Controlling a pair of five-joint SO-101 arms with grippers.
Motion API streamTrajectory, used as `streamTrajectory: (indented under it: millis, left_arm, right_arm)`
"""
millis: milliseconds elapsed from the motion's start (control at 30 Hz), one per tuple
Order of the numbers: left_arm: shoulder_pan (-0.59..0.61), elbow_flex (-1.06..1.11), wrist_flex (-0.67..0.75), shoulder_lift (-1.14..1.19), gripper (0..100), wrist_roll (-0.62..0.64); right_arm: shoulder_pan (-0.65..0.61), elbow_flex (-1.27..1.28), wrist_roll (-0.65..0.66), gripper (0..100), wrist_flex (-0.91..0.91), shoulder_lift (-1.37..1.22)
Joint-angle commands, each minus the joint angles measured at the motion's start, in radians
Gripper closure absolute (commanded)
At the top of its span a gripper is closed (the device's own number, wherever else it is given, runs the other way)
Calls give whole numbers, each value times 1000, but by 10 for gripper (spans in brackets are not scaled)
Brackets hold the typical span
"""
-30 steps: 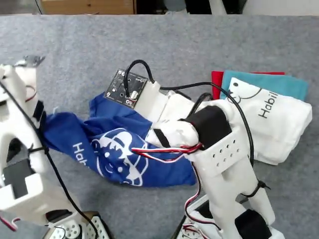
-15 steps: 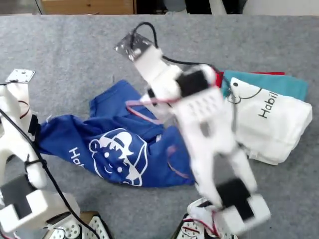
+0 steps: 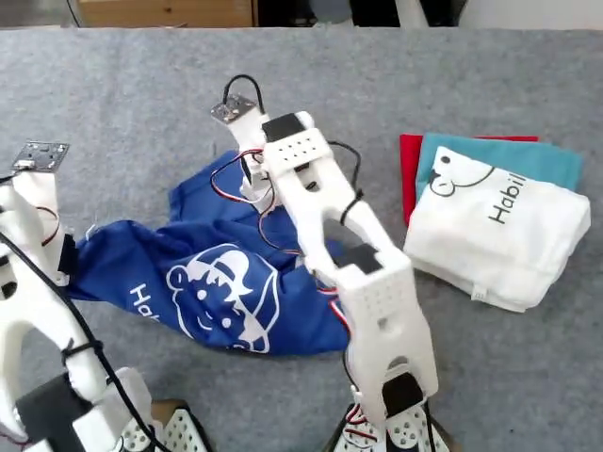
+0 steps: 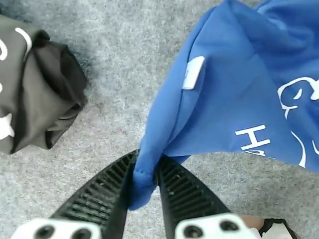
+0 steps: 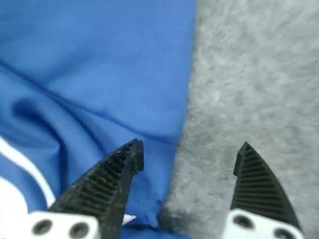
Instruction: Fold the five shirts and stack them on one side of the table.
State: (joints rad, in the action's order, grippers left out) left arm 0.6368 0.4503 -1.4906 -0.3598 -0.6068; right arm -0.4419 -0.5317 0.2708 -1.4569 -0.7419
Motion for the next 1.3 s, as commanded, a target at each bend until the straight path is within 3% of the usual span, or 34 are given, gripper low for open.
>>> streamTrajectory:
  millis: [0,167,533,733,933,1067,1267]
  left_arm:
    - [18,1,6,-40,971,-6]
    - [18,1,3,-40,971,-6]
    - [19,1,2,-40,971,-9]
    - [19,1,2,-40,971,-14]
    - [15,1,2,-40,971,-14]
    - [10,1,2,-40,971,-8]
    - [13,4,0,-40,971,-6]
  right_arm:
    - [-3,-165,-48,740,-64,-54]
    - [3,-280,-63,932,-132,-153]
    - [103,-367,-61,950,-310,-200]
    - [176,-229,-61,951,-310,-128]
    - [143,-76,-18,948,-290,73]
    - [80,-68,-20,874,-258,140]
    - [-34,-88,-20,681,-132,12]
